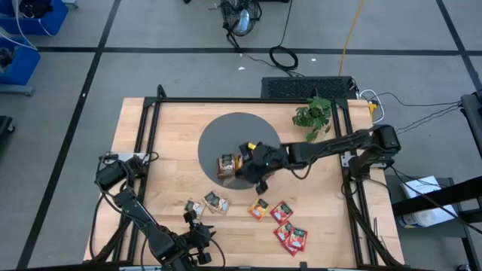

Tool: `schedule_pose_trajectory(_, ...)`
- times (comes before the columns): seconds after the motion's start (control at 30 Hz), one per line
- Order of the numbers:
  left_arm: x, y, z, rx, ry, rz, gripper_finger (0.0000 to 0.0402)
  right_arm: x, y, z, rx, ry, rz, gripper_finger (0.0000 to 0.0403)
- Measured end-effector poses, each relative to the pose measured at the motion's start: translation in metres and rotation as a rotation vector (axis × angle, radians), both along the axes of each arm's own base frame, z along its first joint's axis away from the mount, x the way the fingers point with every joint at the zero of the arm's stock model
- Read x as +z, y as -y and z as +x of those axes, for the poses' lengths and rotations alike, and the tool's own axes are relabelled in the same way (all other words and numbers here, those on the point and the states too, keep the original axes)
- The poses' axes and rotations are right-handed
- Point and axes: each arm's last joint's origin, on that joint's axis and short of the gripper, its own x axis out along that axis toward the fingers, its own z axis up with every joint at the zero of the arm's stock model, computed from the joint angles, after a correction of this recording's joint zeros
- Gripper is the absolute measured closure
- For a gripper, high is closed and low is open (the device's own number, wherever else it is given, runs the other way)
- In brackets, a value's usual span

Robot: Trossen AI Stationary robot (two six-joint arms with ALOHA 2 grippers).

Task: Pick & Place Tea
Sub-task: Put the brown tea bag into the left section of the wooden organizer

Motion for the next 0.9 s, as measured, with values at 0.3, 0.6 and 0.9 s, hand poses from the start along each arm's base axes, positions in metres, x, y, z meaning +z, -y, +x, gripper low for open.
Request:
schedule_pose_trajectory(0.3,0.0,0.008,-0.012,-0.034,-0.006,0.006,0.0314,-0.038,0.039,0.017,-0.073,-0.091,-0.144,0.0403)
schedule_pose_trajectory(0.6,-0.001,0.011,-0.018,-0.028,-0.01,0.005,0.0314,-0.05,0.047,0.028,-0.129,-0.059,-0.282,0.0403)
schedule_pose_trajectory(0.9,-0.001,0.009,-0.019,-0.018,-0.017,0.011,0.0314,-0.056,0.047,0.031,-0.114,-0.047,-0.198,0.0403)
